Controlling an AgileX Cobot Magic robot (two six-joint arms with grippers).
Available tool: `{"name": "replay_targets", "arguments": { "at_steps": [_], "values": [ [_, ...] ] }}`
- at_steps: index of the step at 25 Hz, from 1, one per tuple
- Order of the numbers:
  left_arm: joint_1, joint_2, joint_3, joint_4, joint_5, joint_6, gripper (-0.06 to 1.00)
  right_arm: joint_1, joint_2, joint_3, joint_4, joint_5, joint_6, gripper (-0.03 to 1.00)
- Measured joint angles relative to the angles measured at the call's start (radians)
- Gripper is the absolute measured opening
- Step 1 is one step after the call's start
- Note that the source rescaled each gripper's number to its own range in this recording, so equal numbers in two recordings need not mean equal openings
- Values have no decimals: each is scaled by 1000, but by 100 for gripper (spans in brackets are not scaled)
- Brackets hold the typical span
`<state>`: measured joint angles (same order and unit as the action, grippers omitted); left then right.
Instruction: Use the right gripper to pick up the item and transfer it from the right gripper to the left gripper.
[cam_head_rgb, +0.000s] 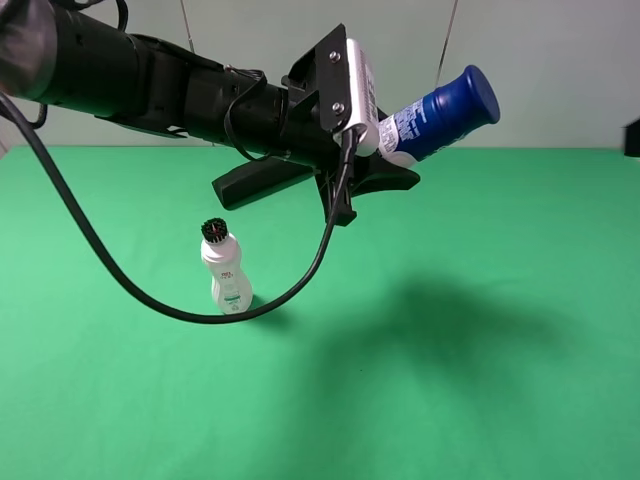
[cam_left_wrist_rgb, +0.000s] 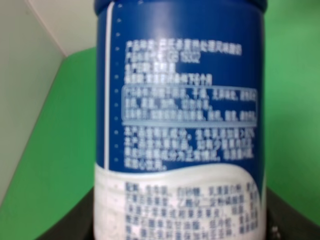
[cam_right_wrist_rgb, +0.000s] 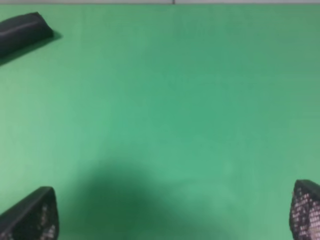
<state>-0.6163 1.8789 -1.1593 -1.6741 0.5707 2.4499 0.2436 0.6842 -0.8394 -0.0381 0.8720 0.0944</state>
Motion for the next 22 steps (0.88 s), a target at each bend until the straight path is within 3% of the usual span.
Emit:
{"name": "replay_targets", "arguments": {
  "at_steps": [12,22],
  "values": [
    [0,0,0,0,28,0,1,0,-415,26,-9,218,-52,100],
    [0,0,0,0,36,0,1,0,-625,228,23,245,-55,100]
  ]
}}
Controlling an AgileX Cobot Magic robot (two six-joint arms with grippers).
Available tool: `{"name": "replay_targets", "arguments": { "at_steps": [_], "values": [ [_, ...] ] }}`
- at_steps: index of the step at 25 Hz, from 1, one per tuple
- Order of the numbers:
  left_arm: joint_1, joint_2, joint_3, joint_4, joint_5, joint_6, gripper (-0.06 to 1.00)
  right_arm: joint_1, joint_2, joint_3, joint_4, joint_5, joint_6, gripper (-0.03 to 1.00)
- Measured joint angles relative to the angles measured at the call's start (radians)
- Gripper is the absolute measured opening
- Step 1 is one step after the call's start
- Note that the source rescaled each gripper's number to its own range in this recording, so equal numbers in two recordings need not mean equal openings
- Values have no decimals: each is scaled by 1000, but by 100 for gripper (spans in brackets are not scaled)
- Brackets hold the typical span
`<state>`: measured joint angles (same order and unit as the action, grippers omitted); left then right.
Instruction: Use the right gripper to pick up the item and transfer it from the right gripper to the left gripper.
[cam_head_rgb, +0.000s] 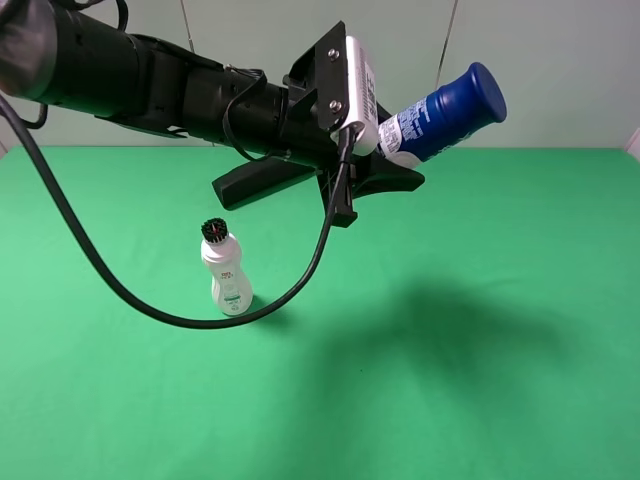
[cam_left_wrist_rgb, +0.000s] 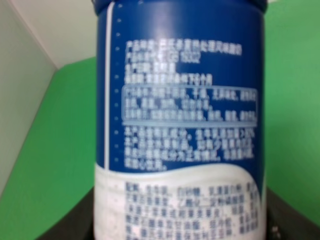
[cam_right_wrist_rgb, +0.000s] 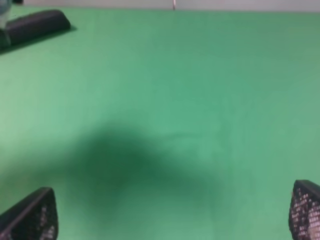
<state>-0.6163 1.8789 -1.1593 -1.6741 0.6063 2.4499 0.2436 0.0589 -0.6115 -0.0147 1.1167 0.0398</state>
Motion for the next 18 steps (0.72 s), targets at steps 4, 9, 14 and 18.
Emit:
{"name": "replay_targets", "arguments": {
  "at_steps": [4,9,14,18],
  "values": [
    [0,0,0,0,3,0,1,0,-30,79,25,-8,-12,100],
    [0,0,0,0,14,0,1,0,-34,86,37,-30,-12,100],
    [0,0,0,0,16,0,1,0,-35,86,50,-31,-12,100],
    [0,0,0,0,17,0,1,0,-37,86,82,-71,-18,100]
  ]
}}
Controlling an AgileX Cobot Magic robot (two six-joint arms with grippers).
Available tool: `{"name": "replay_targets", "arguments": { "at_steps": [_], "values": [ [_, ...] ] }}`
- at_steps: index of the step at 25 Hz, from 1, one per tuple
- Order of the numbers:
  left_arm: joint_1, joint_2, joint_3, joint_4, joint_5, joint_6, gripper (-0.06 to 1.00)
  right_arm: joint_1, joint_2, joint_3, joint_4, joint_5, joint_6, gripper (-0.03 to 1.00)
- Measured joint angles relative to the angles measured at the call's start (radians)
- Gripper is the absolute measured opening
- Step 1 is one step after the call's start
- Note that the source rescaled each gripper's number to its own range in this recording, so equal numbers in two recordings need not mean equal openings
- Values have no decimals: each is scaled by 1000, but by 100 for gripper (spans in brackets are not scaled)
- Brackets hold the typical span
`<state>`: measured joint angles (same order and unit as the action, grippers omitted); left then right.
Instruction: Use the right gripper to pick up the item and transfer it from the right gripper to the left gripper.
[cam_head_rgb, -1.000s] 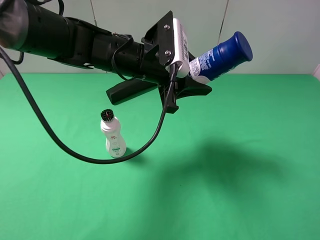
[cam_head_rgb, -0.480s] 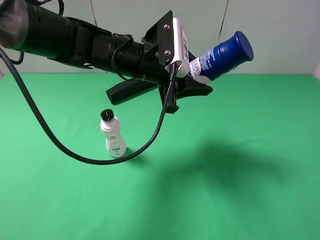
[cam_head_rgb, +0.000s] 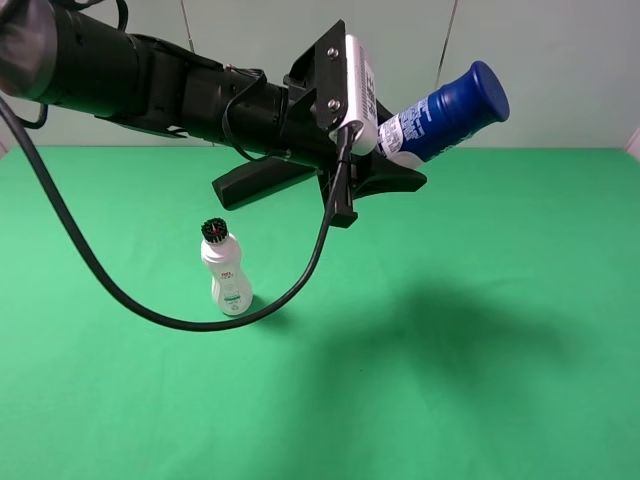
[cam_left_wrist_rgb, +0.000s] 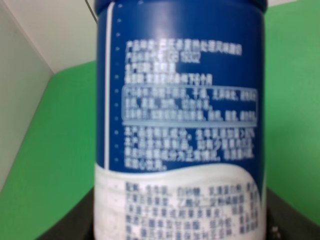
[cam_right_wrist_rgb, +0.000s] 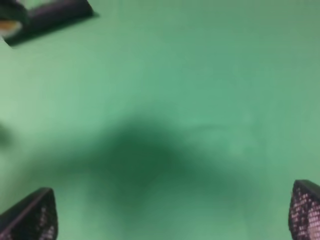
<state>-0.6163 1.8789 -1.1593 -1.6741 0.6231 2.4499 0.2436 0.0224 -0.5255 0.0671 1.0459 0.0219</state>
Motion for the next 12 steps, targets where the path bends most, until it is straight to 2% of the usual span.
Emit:
{"name": "replay_targets", "arguments": {
  "at_steps": [7,12],
  "values": [
    [0,0,0,1,1,0,1,-1,-28,5,-1,-21,-47,100],
    [0,0,0,1,5,-1,1,-81,-28,30,-2,-28,-47,100]
  ]
}}
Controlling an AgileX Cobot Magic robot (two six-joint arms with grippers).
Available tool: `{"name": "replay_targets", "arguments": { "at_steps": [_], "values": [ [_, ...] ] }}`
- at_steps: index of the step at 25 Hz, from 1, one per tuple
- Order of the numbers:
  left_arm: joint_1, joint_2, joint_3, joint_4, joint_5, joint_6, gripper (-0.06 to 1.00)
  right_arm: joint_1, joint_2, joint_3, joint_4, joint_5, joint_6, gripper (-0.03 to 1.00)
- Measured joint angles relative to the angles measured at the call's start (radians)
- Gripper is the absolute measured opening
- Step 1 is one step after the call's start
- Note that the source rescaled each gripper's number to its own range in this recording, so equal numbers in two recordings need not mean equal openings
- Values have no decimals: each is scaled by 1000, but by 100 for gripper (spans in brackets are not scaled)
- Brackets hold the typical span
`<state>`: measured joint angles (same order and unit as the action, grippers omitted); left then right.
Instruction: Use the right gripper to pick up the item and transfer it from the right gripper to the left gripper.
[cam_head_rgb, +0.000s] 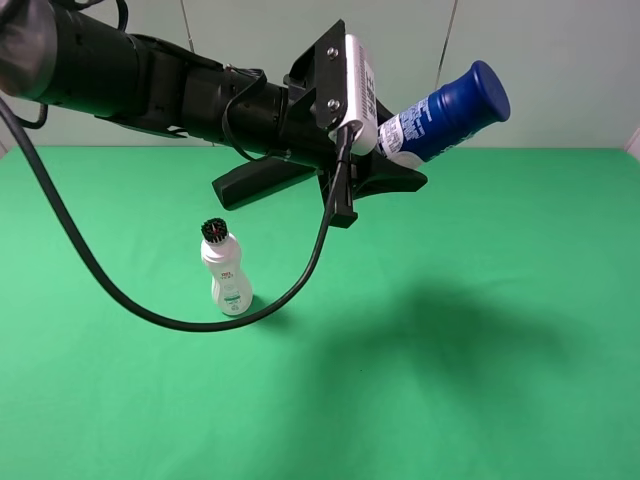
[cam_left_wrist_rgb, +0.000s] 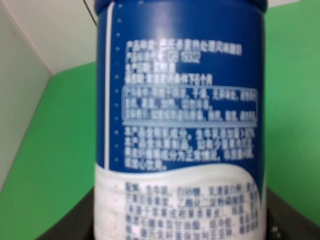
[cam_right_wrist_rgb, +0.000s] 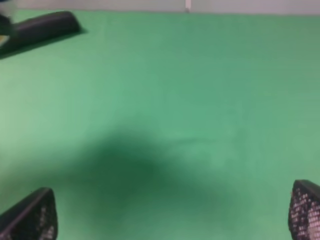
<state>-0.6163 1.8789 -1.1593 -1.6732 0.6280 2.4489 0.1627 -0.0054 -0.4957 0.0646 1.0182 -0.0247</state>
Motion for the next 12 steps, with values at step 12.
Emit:
{"name": "replay_targets", "arguments": {
  "at_steps": [12],
  "values": [
    [0,0,0,0,0,0,1,-216,0,3,2,-7,25,100]
  ]
}}
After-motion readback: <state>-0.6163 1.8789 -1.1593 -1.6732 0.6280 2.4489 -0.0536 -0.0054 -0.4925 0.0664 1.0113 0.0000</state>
